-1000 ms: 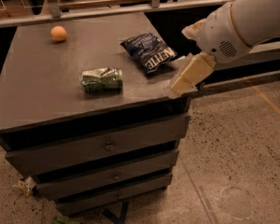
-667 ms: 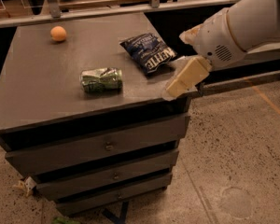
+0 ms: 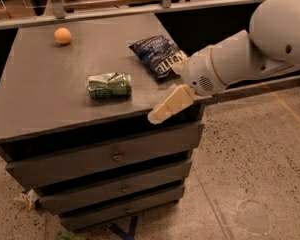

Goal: Move green can near orange

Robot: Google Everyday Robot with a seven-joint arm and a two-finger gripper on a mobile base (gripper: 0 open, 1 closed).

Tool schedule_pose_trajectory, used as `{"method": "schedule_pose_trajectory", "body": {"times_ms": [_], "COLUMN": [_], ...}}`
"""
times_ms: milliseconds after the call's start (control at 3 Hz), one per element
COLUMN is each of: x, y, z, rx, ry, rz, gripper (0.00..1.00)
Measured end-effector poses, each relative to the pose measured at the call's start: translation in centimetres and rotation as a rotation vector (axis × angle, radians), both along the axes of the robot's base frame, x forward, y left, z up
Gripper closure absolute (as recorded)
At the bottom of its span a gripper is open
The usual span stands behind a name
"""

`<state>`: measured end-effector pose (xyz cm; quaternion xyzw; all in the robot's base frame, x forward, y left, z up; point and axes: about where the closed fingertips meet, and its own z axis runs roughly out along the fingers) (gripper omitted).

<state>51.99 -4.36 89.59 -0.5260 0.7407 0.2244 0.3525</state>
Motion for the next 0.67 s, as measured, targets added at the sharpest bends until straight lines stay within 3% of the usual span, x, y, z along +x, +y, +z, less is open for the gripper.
{"method": "schedule_pose_trajectory", "body": {"times_ms": [333, 667], "x": [1.0, 3.2], "y": [1.5, 3.0], "z": [-1.9, -2.4], "rx": [0.060, 0.146], "ry": [0.005, -0.064], "rz": [0.009, 0.036], "gripper": [0.00, 0.00]}}
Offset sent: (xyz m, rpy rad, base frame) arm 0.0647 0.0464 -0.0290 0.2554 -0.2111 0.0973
